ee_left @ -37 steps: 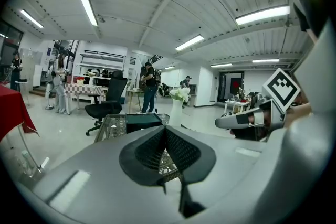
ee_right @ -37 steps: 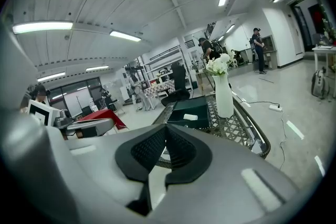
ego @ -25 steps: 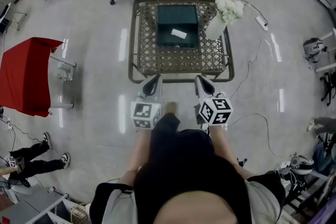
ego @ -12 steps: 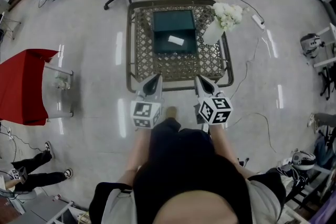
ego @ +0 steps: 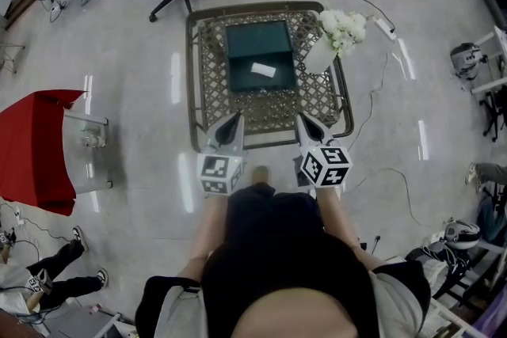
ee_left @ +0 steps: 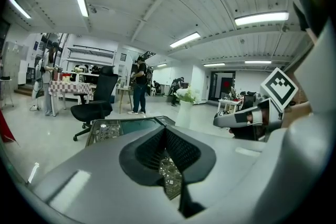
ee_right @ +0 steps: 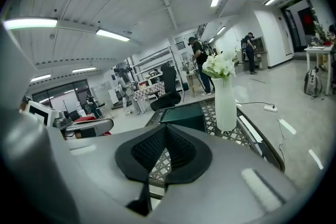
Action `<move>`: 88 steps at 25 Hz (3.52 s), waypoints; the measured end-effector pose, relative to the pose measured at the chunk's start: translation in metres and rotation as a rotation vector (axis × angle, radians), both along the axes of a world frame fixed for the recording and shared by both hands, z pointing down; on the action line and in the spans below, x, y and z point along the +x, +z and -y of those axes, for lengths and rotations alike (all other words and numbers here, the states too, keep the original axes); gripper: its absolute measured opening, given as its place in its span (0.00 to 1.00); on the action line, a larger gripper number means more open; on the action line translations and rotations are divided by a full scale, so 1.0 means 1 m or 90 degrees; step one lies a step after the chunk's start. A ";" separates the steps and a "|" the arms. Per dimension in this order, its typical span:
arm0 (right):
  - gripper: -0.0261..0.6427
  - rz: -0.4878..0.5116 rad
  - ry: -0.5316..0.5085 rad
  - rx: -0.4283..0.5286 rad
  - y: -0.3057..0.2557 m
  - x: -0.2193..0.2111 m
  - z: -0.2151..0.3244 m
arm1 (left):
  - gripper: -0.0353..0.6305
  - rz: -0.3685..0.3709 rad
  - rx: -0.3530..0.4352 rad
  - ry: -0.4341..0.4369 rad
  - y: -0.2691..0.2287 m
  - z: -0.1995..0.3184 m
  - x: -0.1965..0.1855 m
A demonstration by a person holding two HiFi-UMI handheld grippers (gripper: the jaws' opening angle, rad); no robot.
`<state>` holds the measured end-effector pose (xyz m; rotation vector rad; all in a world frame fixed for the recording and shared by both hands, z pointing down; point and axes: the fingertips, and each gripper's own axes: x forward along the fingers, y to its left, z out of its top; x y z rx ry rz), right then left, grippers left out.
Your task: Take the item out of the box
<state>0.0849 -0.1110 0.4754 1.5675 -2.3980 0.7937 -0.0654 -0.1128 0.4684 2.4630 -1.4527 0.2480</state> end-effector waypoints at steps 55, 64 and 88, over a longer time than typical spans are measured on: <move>0.04 -0.036 -0.071 -0.076 0.041 -0.001 0.061 | 0.06 -0.002 -0.083 -0.033 0.051 0.054 -0.002; 0.04 -0.037 -0.105 -0.089 0.056 -0.001 0.075 | 0.06 0.001 -0.099 -0.060 0.066 0.057 0.001; 0.04 -0.069 -0.177 -0.102 0.076 -0.017 0.133 | 0.06 -0.009 -0.133 -0.118 0.092 0.101 0.004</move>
